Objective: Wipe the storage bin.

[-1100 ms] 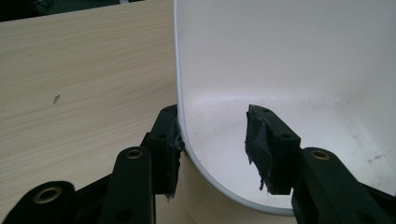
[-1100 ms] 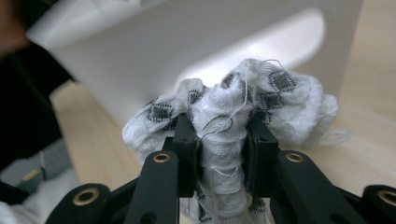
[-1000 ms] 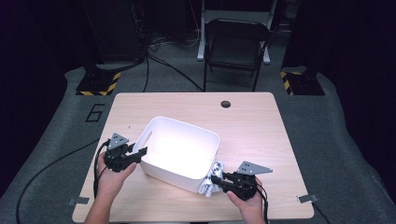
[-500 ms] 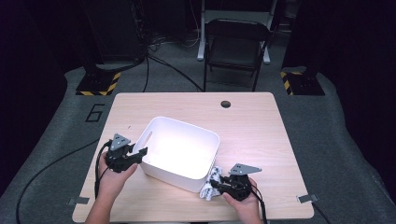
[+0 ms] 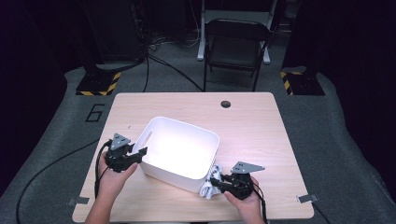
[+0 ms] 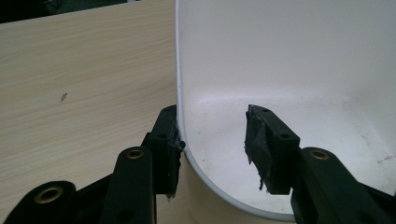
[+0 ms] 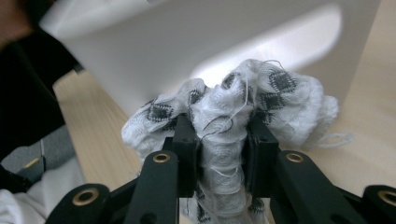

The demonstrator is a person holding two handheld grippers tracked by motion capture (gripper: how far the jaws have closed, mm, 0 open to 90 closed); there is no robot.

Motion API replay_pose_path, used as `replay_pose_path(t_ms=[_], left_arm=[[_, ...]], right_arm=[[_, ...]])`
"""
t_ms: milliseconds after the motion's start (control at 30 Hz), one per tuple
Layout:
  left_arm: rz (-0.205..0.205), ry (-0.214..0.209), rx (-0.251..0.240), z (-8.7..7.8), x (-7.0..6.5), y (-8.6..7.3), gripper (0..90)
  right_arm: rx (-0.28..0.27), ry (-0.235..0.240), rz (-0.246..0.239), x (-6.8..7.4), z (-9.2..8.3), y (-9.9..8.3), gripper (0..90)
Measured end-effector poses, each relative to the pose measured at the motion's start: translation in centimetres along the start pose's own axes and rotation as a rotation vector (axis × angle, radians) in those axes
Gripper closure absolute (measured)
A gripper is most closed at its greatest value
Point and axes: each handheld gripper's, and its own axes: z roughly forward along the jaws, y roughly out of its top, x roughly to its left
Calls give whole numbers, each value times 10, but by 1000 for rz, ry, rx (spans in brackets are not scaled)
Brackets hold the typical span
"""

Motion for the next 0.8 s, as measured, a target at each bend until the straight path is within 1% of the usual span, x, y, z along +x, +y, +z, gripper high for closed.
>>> replay_pose_path(t_ms=[33,67,100,133,167,200,233,267,300,333,433,467,533,567,633,700,733,767,800], left_arm=[[0,1,0,0,0,0,561],[0,10,-6,0,-1,0,563],[6,13,-12,1,-1,-1,568],[21,17,2,0,-2,0,573],[23,19,3,0,-2,0,577],[21,22,3,0,-3,0,578],[19,24,1,0,-3,-1,579],[21,25,0,0,-4,-1,580],[27,23,3,0,-3,-1,580],[29,23,5,0,-3,-1,580],[27,24,3,0,-2,-1,580],[28,24,4,0,-2,-1,582],[27,26,0,0,-2,-1,589],[20,29,-1,0,-2,-1,596],[19,29,-1,-1,-1,-1,605],[19,31,0,-1,-1,-1,608],[19,33,1,-1,-1,-1,609],[20,35,1,-1,0,-1,609],[15,36,0,-1,-1,-1,611]], right_arm=[[-31,17,-12,4,-6,5,702],[-62,37,-28,8,-11,9,702],[-92,53,-57,14,-17,14,703],[-97,52,-72,19,-18,15,703],[-90,29,-110,23,-16,13,704],[-82,31,-106,23,-14,10,704],[-65,38,-84,20,-11,6,705],[-42,41,-50,16,-6,1,706],[-24,36,-42,14,-3,-2,706],[-2,29,-41,12,1,-6,706],[13,15,-25,8,6,-8,707],[20,17,-23,7,8,-9,706],[35,23,-1,3,11,-13,706],[43,23,4,2,12,-13,706],[74,12,1,-1,16,-16,706],[91,2,-3,-4,19,-19,706],[96,-1,10,-7,21,-20,706],[94,5,35,-7,22,-21,707],[91,3,36,-7,22,-20,707]])
